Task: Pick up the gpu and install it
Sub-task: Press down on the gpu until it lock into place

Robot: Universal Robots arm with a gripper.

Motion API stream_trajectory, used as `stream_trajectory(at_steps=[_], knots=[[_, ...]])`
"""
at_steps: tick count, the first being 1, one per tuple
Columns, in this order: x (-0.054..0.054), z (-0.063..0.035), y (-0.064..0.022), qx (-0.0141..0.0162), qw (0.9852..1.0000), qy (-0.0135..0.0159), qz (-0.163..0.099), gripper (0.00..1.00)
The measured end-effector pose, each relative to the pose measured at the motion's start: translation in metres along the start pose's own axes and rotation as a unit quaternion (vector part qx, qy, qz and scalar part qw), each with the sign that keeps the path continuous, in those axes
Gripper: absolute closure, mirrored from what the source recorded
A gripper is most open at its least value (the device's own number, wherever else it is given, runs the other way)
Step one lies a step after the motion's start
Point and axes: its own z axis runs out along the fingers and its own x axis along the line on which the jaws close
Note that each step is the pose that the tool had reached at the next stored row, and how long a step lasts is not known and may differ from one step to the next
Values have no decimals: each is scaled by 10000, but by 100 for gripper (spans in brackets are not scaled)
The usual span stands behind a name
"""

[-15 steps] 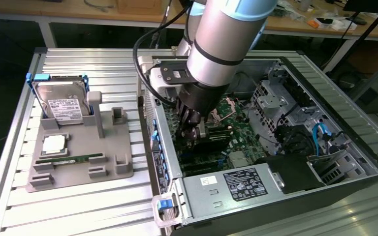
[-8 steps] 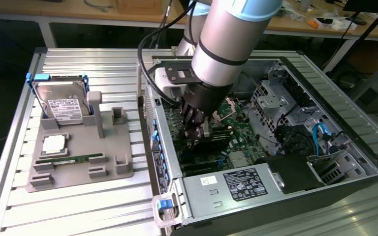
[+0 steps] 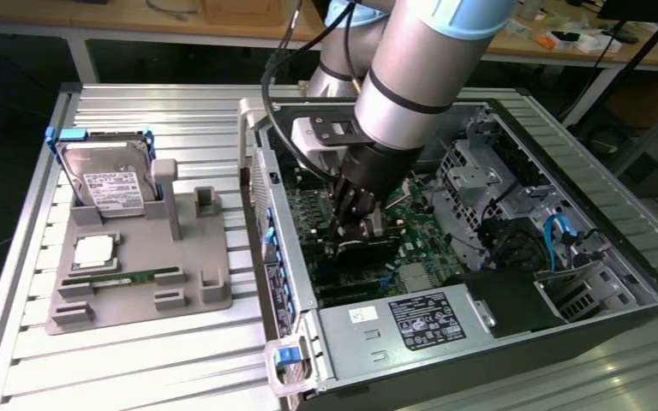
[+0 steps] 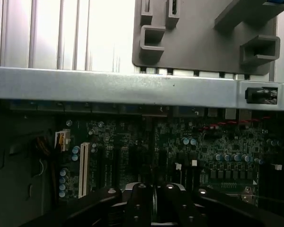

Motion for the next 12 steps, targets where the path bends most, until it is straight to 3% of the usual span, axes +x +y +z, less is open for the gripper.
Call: stream_trajectory(at_steps=[12], knots=[[18, -28, -368, 54, 10000, 3, -3, 84]])
